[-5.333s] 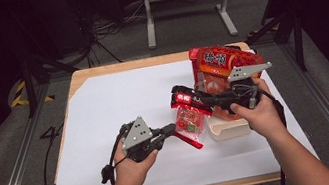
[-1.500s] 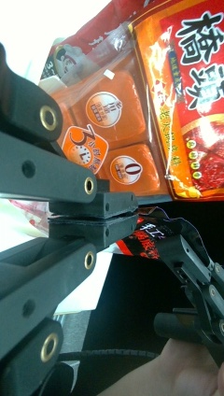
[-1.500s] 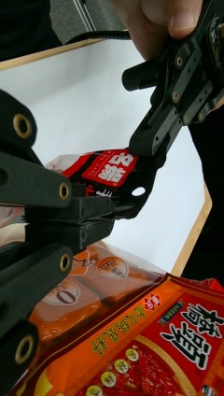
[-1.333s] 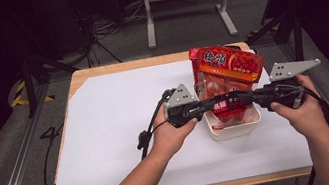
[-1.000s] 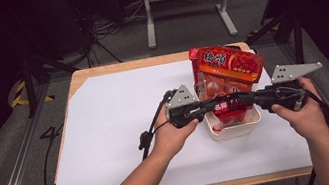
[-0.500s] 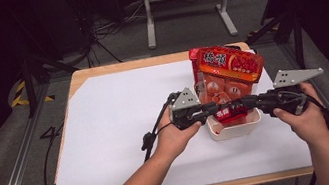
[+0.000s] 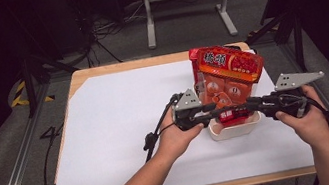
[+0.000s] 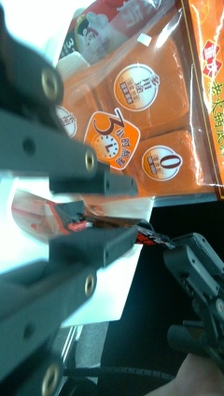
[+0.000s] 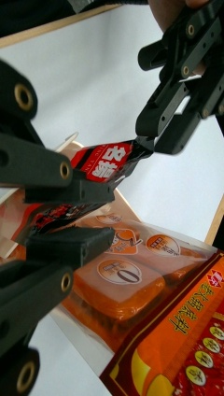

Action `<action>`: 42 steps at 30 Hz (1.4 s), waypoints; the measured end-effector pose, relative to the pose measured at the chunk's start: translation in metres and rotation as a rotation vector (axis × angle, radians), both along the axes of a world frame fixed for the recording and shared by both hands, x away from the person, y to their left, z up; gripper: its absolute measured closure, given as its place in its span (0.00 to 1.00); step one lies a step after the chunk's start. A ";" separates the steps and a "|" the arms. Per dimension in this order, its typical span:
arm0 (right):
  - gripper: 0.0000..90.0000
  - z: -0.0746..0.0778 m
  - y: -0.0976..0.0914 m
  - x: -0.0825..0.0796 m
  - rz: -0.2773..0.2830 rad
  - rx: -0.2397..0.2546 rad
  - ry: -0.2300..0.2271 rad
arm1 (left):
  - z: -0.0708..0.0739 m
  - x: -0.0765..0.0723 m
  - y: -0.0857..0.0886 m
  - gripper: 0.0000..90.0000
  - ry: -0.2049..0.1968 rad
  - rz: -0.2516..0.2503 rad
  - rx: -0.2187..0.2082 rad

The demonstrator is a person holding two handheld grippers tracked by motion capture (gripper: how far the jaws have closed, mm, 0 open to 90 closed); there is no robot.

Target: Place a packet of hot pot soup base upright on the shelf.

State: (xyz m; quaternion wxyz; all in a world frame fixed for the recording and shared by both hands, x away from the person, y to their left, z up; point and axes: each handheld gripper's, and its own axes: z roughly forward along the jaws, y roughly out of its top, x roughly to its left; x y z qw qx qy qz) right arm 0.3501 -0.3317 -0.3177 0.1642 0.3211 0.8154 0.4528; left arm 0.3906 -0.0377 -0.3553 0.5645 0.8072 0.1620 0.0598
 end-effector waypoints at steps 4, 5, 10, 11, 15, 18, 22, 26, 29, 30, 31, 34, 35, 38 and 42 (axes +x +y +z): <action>0.71 -0.001 0.001 -0.001 -0.004 -0.003 -0.014 | 0.001 -0.001 0.003 0.59 -0.002 0.006 -0.016; 0.68 0.000 0.002 -0.001 -0.003 0.003 -0.019 | 0.001 -0.001 0.004 0.57 0.002 0.007 -0.020; 0.58 0.002 0.004 -0.003 -0.014 0.025 -0.048 | 0.005 -0.005 0.012 0.50 -0.002 0.014 -0.030; 0.56 0.002 0.005 -0.004 -0.016 0.029 -0.054 | 0.005 -0.005 0.014 0.48 -0.005 0.020 -0.029; 0.46 0.004 0.004 -0.006 -0.030 0.039 -0.083 | 0.010 -0.010 0.031 0.43 -0.011 0.037 -0.024; 0.42 0.004 0.004 -0.007 -0.043 0.036 -0.093 | 0.012 -0.012 0.043 0.42 -0.011 0.049 -0.010; 0.36 0.005 0.003 -0.011 -0.063 0.022 -0.126 | 0.015 -0.016 0.067 0.38 -0.010 0.075 0.014; 0.34 0.005 0.001 -0.013 -0.080 0.038 -0.137 | 0.017 -0.022 0.093 0.35 -0.014 0.119 0.015; 0.34 0.004 -0.001 -0.014 -0.089 0.040 -0.144 | 0.017 -0.025 0.113 0.32 -0.027 0.151 0.028; 0.33 0.004 -0.002 -0.015 -0.093 0.039 -0.144 | 0.017 -0.026 0.118 0.32 -0.031 0.160 0.032; 0.33 0.003 -0.003 -0.015 -0.096 0.039 -0.147 | 0.017 -0.028 0.126 0.31 -0.033 0.172 0.033; 0.32 0.000 -0.007 -0.017 -0.106 0.033 -0.149 | 0.016 -0.031 0.144 0.30 -0.030 0.198 0.028; 0.32 -0.001 -0.008 -0.018 -0.111 0.035 -0.148 | 0.016 -0.033 0.150 0.30 -0.028 0.208 0.026; 0.32 -0.003 -0.011 -0.019 -0.118 0.037 -0.149 | 0.015 -0.037 0.166 0.29 -0.027 0.230 0.017; 0.32 -0.005 -0.013 -0.022 -0.126 0.053 -0.161 | 0.015 -0.045 0.187 0.27 -0.048 0.234 0.022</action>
